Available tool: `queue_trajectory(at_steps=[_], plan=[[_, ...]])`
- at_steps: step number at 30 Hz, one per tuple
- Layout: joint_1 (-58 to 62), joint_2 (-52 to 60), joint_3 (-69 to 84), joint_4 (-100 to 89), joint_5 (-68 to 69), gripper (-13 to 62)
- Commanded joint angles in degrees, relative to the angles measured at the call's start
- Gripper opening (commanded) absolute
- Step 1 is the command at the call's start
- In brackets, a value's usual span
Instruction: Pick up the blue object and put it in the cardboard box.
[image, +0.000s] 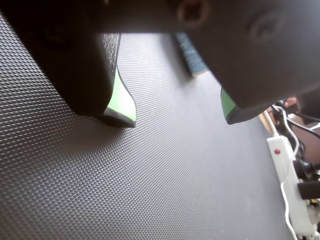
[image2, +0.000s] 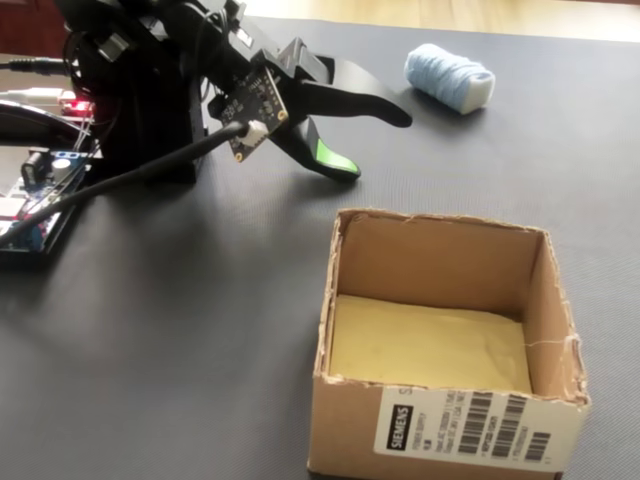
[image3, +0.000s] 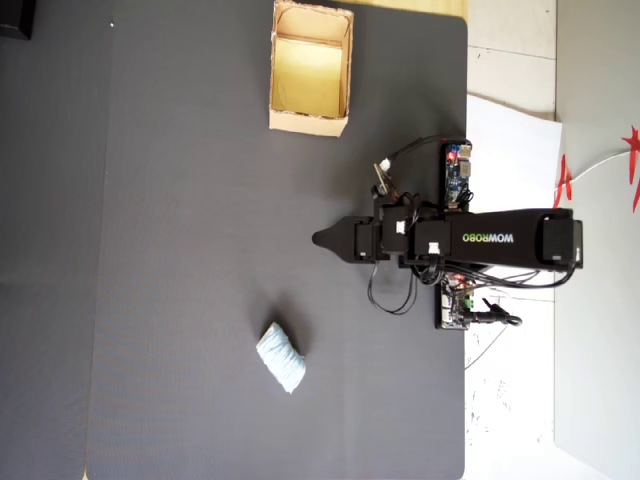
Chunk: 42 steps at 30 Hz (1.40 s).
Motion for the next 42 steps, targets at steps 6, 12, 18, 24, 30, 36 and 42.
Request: queue_trajectory(at_steps=[6, 12, 18, 24, 30, 36, 42], plan=[[1.1, 4.7, 2.3, 5.5, 0.7, 34.1], [1.4, 4.9, 2.3, 3.1, 0.7, 34.1], [0.9, 5.0, 2.2, -1.7, 0.7, 34.1], [-2.3, 5.0, 1.0, -2.2, 1.1, 34.1], [-6.9, 5.0, -5.2, -2.1, 1.5, 34.1], [-13.5, 5.0, -12.8, -1.5, 1.4, 34.1], [-25.1, 4.7, -19.0, 0.4, 1.5, 34.1]])
